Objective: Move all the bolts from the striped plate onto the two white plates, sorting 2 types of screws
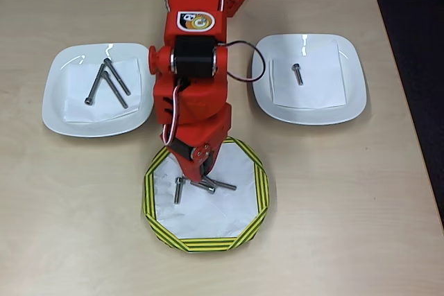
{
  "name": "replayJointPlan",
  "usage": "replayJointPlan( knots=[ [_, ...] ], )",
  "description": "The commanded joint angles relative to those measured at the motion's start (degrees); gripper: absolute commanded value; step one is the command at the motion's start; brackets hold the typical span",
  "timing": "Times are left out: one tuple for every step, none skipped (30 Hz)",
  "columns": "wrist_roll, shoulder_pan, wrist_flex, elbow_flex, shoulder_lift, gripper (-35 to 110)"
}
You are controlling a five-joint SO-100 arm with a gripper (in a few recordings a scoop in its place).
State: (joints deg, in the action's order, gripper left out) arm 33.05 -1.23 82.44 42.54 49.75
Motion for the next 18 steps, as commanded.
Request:
replayJointPlan(
  knots=[
    [4.75,-3.25,-0.44,6.86,11.07,0],
    [6.42,-4.22,-0.62,9.32,13.36,0],
    [8.61,-5.19,-0.62,11.87,15.82,0],
    [10.81,-6.33,-0.62,14.33,18.11,0],
    [13.10,-7.56,-0.88,16.88,20.48,0],
    [15.64,-8.96,-1.41,19.86,23.03,0],
    [18.63,-10.37,-1.58,22.76,25.49,0],
    [21.88,-12.04,-1.85,25.93,28.04,0],
    [25.22,-13.62,-2.29,29.09,30.41,0],
    [28.48,-15.38,-2.81,31.90,32.70,0],
    [31.64,-17.05,-3.69,34.98,34.80,0],
    [34.72,-18.72,-4.92,38.14,37.00,0],
    [37.79,-20.39,-6.50,41.48,39.02,0],
    [40.69,-21.97,-8.26,44.91,41.13,0],
    [43.51,-23.64,-9.84,48.25,43.07,0],
    [46.14,-25.14,-11.25,51.50,44.74,0],
    [48.69,-26.81,-12.57,54.67,46.49,0],
    [51.15,-28.39,-13.71,57.57,48.16,0]
  ],
)
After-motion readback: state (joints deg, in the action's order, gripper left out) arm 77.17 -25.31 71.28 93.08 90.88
